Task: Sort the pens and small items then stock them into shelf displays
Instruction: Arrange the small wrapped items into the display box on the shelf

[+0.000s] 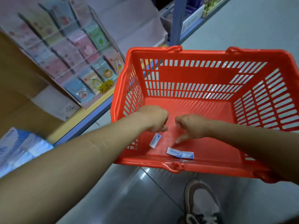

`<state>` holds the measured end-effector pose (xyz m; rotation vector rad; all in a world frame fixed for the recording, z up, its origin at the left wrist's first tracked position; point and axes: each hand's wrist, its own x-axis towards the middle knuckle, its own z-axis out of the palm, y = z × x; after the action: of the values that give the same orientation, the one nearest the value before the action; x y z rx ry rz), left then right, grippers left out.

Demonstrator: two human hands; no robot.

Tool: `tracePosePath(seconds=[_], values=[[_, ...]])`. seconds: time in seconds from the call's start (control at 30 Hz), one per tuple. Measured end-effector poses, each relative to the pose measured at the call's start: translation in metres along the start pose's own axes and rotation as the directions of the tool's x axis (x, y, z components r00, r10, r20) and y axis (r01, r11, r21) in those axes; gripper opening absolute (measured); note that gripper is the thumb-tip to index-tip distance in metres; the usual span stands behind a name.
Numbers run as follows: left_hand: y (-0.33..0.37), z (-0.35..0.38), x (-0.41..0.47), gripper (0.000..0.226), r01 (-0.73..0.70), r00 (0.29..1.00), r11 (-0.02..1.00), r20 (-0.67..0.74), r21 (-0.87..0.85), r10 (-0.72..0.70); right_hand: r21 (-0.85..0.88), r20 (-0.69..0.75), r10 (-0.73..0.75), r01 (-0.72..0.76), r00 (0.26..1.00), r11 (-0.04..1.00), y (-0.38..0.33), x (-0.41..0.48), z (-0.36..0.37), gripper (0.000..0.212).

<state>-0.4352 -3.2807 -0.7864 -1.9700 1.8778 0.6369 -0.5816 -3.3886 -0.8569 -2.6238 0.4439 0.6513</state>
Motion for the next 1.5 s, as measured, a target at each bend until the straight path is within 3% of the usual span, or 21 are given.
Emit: tracePosePath(seconds=[0.13, 0.23, 0.4, 0.5, 0.6, 0.67, 0.7, 0.73, 0.8, 0.87, 0.9, 0.93, 1.0, 1.13, 1.17, 1.27, 1.3, 1.37, 1.5], values=[[0.007, 0.023, 0.017, 0.04, 0.082, 0.984, 0.996, 0.152, 0.046, -0.088, -0.121, 0.096, -0.095, 0.107, 0.991, 0.987, -0.006, 0.014, 0.026, 0.069], [0.013, 0.04, 0.024, 0.049, 0.114, 0.962, 0.993, 0.248, 0.012, -0.113, -0.219, 0.089, -0.143, 0.159, 0.986, 0.963, -0.011, 0.019, 0.046, 0.074], [0.014, 0.06, 0.027, 0.07, 0.13, 0.952, 0.988, 0.289, -0.081, -0.102, -0.18, 0.071, -0.114, 0.125, 0.991, 0.976, -0.003, 0.024, 0.041, 0.052], [0.011, 0.069, 0.032, 0.078, 0.132, 0.958, 0.988, 0.268, -0.082, -0.106, -0.144, 0.043, -0.037, 0.043, 0.998, 0.989, 0.017, 0.021, 0.029, 0.043], [0.014, 0.073, 0.042, 0.071, 0.123, 0.98, 0.987, 0.167, -0.102, -0.105, -0.087, 0.053, 0.067, -0.062, 0.996, 0.994, 0.041, 0.011, 0.022, 0.041], [0.016, 0.073, 0.053, 0.061, 0.105, 0.994, 0.963, 0.057, -0.248, -0.094, 0.006, 0.048, 0.141, -0.141, 0.989, 0.99, 0.055, 0.005, 0.022, 0.035], [0.016, 0.071, 0.059, 0.053, 0.097, 0.995, 0.929, 0.004, -0.358, -0.102, 0.146, 0.037, 0.196, -0.199, 0.98, 0.969, 0.06, 0.003, 0.024, 0.026], [0.017, 0.067, 0.065, 0.044, 0.102, 0.99, 0.879, -0.038, -0.467, -0.135, 0.373, 0.056, 0.254, -0.256, 0.966, 0.892, 0.066, 0.002, 0.026, 0.017], [0.019, 0.06, 0.075, 0.028, 0.099, 0.974, 0.754, -0.09, -0.65, -0.206, 0.794, 0.186, 0.292, -0.319, 0.938, 0.518, 0.068, -0.003, 0.019, 0.013], [0.027, 0.056, 0.083, 0.025, 0.052, 0.971, 0.633, -0.11, -0.772, -0.214, 0.931, 0.306, 0.217, -0.339, 0.927, 0.133, 0.068, -0.009, 0.009, 0.022], [0.031, 0.056, 0.086, 0.025, 0.023, 0.971, 0.597, -0.125, -0.802, -0.205, 0.943, 0.327, 0.151, -0.333, 0.933, 0.019, 0.069, -0.011, 0.004, 0.025], [0.036, 0.057, 0.088, 0.027, -0.001, 0.969, 0.576, -0.142, -0.818, -0.201, 0.945, 0.326, 0.085, -0.324, 0.942, -0.04, 0.068, -0.013, -0.002, 0.027], [0.043, 0.058, 0.09, 0.031, -0.02, 0.966, 0.543, -0.156, -0.839, -0.206, 0.943, 0.329, 0.041, -0.326, 0.943, -0.064, 0.068, -0.014, -0.011, 0.019], [0.053, 0.062, 0.09, 0.048, 0.026, 0.987, 0.274, -0.019, -0.961, -0.157, 0.952, 0.292, 0.264, -0.307, 0.919, 0.014, 0.076, -0.009, -0.006, 0.016], [0.055, 0.066, 0.088, 0.05, 0.026, 0.996, 0.311, -0.001, -0.95, -0.087, 0.956, 0.28, 0.296, -0.292, 0.913, -0.002, 0.079, -0.009, -0.005, 0.019], [0.057, 0.086, 0.078, 0.044, -0.128, 0.975, 0.754, 0.055, -0.645, 0.213, 0.965, 0.261, 0.324, -0.256, 0.909, -0.058, 0.085, -0.014, -0.01, 0.033], [0.059, 0.091, 0.075, 0.049, -0.195, 0.957, 0.842, 0.091, -0.503, 0.276, 0.966, 0.258, 0.331, -0.252, 0.908, -0.064, 0.086, -0.016, -0.012, 0.039], [0.062, 0.097, 0.073, 0.051, -0.275, 0.939, 0.901, 0.108, -0.336, 0.326, 0.967, 0.254, 0.343, -0.244, 0.904, -0.073, 0.086, -0.017, -0.014, 0.05], [0.067, 0.092, 0.074, 0.025, -0.296, 0.95, 0.888, -0.008, -0.351, 0.314, 0.966, 0.257, 0.345, -0.237, 0.903, -0.101, 0.086, -0.017, -0.013, 0.055]])
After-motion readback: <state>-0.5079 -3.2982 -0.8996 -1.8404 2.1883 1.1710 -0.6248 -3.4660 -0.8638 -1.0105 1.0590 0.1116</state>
